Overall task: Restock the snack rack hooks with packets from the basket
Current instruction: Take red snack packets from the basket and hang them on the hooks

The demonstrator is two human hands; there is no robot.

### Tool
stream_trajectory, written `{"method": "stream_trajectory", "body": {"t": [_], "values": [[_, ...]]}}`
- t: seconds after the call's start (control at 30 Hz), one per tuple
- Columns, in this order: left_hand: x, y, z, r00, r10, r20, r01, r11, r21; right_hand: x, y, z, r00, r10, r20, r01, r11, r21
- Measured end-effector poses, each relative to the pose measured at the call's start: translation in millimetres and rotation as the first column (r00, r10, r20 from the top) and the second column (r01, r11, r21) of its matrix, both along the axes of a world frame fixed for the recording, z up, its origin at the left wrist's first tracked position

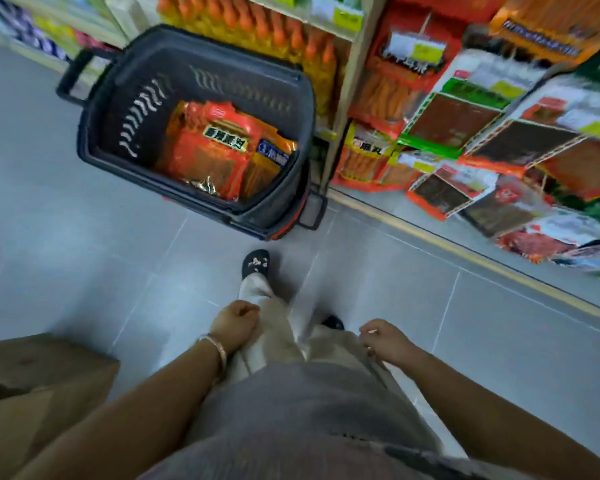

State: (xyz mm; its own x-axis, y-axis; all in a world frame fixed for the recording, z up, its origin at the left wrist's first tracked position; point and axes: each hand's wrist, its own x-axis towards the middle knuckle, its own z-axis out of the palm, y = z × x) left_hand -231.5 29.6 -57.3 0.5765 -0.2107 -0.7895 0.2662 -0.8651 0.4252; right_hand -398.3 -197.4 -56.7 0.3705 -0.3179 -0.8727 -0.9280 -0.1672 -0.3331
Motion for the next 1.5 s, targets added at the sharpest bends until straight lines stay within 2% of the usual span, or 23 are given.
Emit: {"method": "stream_trajectory", "body": {"t": [0.13,0.23,0.4,0.53,0.63,0.7,0.83,0.93,1.07,1.17,1.27,1.3,1.4,1.5], "values": [[47,33,-3,0.989,0.084,-0.124,-0.087,0.996,-0.014,75,-1,0,0.997,0.070,0.029,-0.069,0.997,-0.045],[97,61,-4,0.966,0.169,-0.197,-0.178,0.984,-0.028,144,18,4,0.994,-0.006,0.111,0.012,0.999,-0.053],[210,97,2,0.953,0.269,-0.136,-0.281,0.957,-0.075,269,68,15,0.957,-0.067,0.281,0.064,0.998,0.021],[294,113,10,0.957,0.283,-0.062,-0.289,0.948,-0.133,361,91,15,0.928,-0.078,0.364,0.066,0.997,0.046],[345,109,12,0.962,0.273,-0.028,-0.273,0.938,-0.214,415,91,-4,0.918,-0.149,0.367,0.131,0.989,0.073],[372,99,11,0.962,0.272,-0.022,-0.268,0.926,-0.267,441,88,-27,0.925,-0.224,0.307,0.210,0.974,0.080],[407,73,-4,0.954,0.299,-0.027,-0.290,0.893,-0.344,468,75,-85,0.938,-0.329,0.113,0.330,0.944,0.010],[420,55,-23,0.946,0.323,0.014,-0.299,0.890,-0.343,478,68,-122,0.903,-0.429,0.019,0.429,0.901,-0.069],[434,43,-43,0.944,0.331,0.008,-0.304,0.876,-0.374,489,67,-153,0.831,-0.542,-0.128,0.548,0.836,0.017],[443,40,-52,0.955,0.294,-0.032,-0.284,0.883,-0.373,494,67,-165,0.805,-0.585,-0.098,0.590,0.807,0.031],[448,40,-58,0.949,0.294,-0.112,-0.314,0.884,-0.345,492,70,-161,0.824,-0.566,-0.026,0.550,0.811,-0.199],[449,40,-59,0.946,0.295,-0.131,-0.322,0.884,-0.339,490,70,-155,0.826,-0.564,0.007,0.550,0.803,-0.230],[452,37,-59,0.954,0.263,-0.142,-0.295,0.907,-0.301,481,64,-133,0.784,-0.606,0.133,0.619,0.753,-0.223],[453,33,-59,0.961,0.242,-0.136,-0.270,0.930,-0.250,476,56,-106,0.799,-0.574,0.178,0.599,0.785,-0.159]]}}
